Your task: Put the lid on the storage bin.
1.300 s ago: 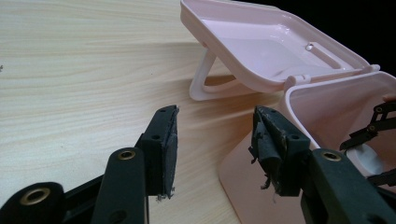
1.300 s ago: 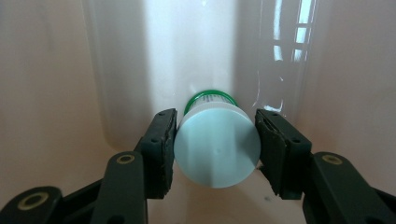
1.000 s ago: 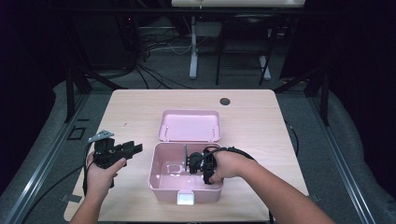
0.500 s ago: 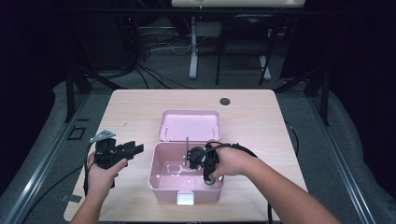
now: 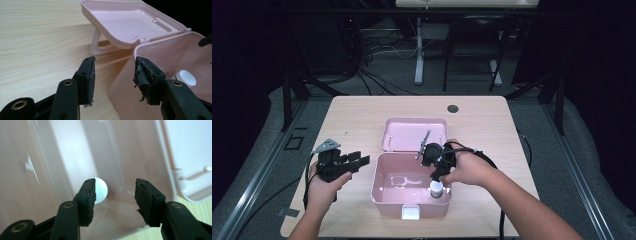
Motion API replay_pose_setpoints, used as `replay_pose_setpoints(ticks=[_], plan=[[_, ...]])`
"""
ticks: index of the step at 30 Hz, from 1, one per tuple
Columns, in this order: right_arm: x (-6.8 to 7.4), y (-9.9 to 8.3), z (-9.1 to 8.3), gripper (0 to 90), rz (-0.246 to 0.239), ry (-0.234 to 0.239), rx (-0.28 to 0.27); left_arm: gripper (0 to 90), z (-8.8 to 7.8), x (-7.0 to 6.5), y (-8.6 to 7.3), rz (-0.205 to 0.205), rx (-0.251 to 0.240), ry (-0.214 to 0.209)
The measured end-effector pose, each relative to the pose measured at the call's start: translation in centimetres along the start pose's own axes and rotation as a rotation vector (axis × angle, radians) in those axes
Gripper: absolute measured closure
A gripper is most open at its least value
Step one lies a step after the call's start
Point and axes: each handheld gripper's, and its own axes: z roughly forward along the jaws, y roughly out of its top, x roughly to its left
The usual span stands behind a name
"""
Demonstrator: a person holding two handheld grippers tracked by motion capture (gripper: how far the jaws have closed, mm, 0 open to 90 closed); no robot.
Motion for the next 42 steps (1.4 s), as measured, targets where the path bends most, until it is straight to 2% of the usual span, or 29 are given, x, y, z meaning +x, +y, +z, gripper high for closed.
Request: replay_pose_setpoints(ticks=[2,6,9,14,21,29,36,37,42], plan=[[-0.4,-0.2,-0.3,53.1,0.026,0.003,-0.017,51.4,0.0,-0.2,0.1,0.008,-0.002,-0.006],[-1.4,-0.5,-0.6,53.4,0.081,-0.022,-0.056,51.3,-0.1,-0.5,0.1,0.024,-0.003,-0.02],[-2.3,-0.8,-0.9,54.6,0.143,-0.039,-0.085,50.9,0.0,-0.8,0.2,0.029,0.003,-0.033],[-3.3,-1.1,-1.2,56.2,0.222,-0.037,-0.108,51.2,0.2,-1.1,0.1,0.043,0.017,-0.042],[-4.1,-1.6,-1.0,56.0,0.272,-0.051,-0.111,51.7,0.5,-1.7,0.1,0.063,0.038,-0.062],[-4.9,-2.1,-1.1,56.0,0.349,-0.062,-0.143,52.1,0.9,-2.1,-0.1,0.087,0.057,-0.081],[-5.4,-2.5,-1.0,55.9,0.384,-0.074,-0.162,54.6,1.3,-2.5,-0.3,0.11,0.077,-0.075],[-5.4,-2.5,-1.1,55.8,0.387,-0.075,-0.166,55.7,1.3,-2.5,-0.3,0.127,0.081,-0.07],[-5.7,-2.6,-1.1,55.1,0.399,-0.083,-0.167,59.2,1.4,-2.7,-0.4,0.131,0.083,-0.077]])
